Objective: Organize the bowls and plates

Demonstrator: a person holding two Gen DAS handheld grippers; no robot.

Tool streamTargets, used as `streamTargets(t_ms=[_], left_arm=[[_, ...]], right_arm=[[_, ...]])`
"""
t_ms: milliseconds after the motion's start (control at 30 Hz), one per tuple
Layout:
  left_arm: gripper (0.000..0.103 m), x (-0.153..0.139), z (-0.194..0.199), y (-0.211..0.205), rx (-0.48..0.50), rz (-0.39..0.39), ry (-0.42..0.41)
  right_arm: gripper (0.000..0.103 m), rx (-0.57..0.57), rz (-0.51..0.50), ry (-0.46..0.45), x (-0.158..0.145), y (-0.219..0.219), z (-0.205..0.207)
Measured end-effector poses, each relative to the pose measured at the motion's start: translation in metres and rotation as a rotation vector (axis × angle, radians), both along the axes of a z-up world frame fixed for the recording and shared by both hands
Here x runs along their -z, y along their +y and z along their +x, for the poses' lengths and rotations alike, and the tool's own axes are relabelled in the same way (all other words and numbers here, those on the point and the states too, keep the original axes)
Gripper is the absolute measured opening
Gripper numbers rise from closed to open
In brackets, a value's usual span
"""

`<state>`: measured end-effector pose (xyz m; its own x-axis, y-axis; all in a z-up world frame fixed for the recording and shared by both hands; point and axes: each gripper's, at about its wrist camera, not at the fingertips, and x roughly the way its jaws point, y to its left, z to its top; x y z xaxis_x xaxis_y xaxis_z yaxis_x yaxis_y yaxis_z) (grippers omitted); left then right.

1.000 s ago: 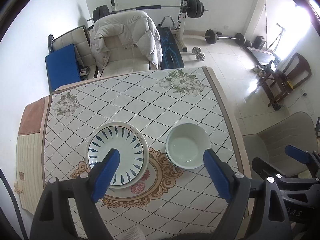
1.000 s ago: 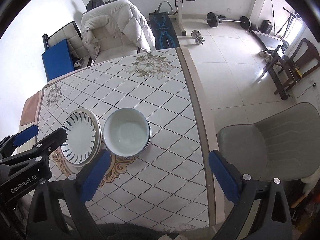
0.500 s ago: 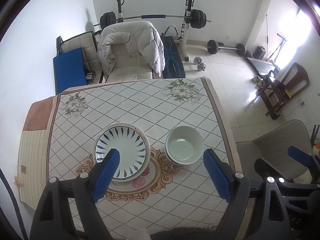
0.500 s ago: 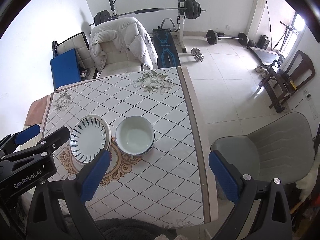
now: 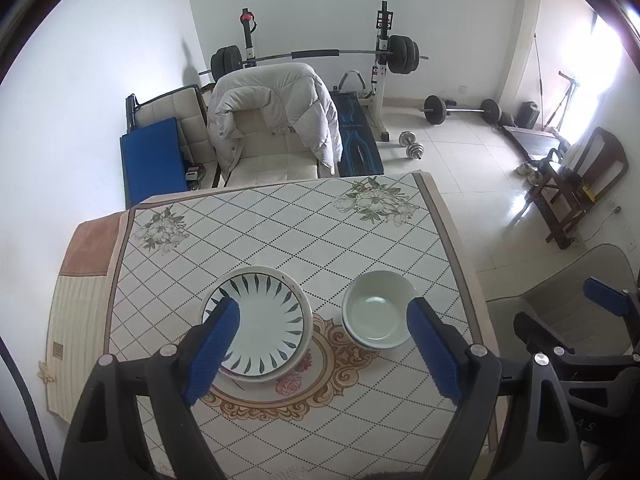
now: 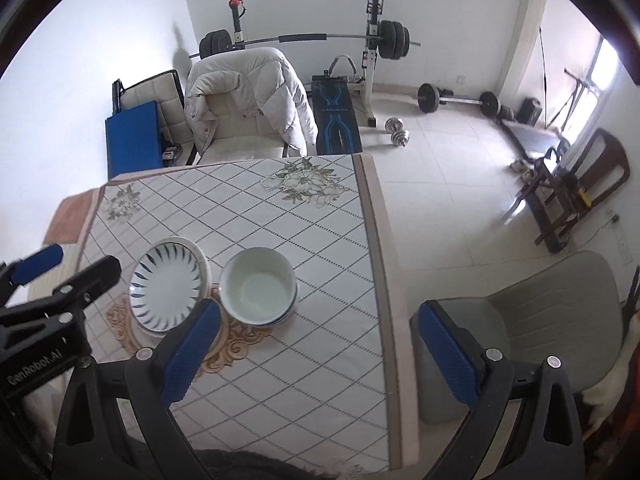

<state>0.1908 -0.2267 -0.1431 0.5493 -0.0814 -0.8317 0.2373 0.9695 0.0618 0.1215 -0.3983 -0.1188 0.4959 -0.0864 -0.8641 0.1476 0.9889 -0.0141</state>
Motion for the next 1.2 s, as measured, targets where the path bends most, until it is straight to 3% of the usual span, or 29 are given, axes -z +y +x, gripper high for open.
streamTargets(t_ms=[100, 200, 300, 400, 567, 633, 767, 867, 1100, 1200], left_arm=[[0.085, 0.012, 0.012, -0.003, 0.004, 0.054, -0.010], [0.085, 0.033, 0.034, -0.008, 0.043, 0.081, 0.048], [0.085, 0.064, 0.061, -0.015, 0.096, 0.080, 0.173], [0.084, 0.103, 0.090, -0.022, 0.158, 0.011, 0.331], [0.064, 0.167, 0.130, -0.036, 0.215, -0.039, 0.551], [0.064, 0.188, 0.142, -0.042, 0.242, -0.047, 0.611], [0.056, 0.222, 0.158, -0.047, 0.255, -0.052, 0.701], [0.053, 0.240, 0.163, -0.051, 0.266, -0.074, 0.766], [0.040, 0.271, 0.164, -0.061, 0.292, -0.098, 0.870], [0.040, 0.274, 0.168, -0.062, 0.302, -0.117, 0.883]], right_arm=[[0.101, -0.011, 0.012, -0.007, 0.015, -0.005, 0.009], [0.101, -0.012, 0.020, 0.031, 0.040, -0.011, 0.023], [0.101, 0.014, 0.088, 0.089, 0.071, -0.020, 0.039], [0.101, 0.044, 0.257, 0.159, 0.112, -0.033, 0.058], [0.101, 0.086, 0.469, 0.226, 0.182, -0.046, 0.086], [0.101, 0.117, 0.526, 0.264, 0.209, -0.049, 0.095], [0.101, 0.162, 0.694, 0.344, 0.262, -0.051, 0.107], [0.101, 0.173, 0.740, 0.392, 0.290, -0.047, 0.112], [0.100, 0.181, 0.819, 0.436, 0.327, -0.043, 0.122], [0.100, 0.186, 0.854, 0.432, 0.338, -0.042, 0.127]])
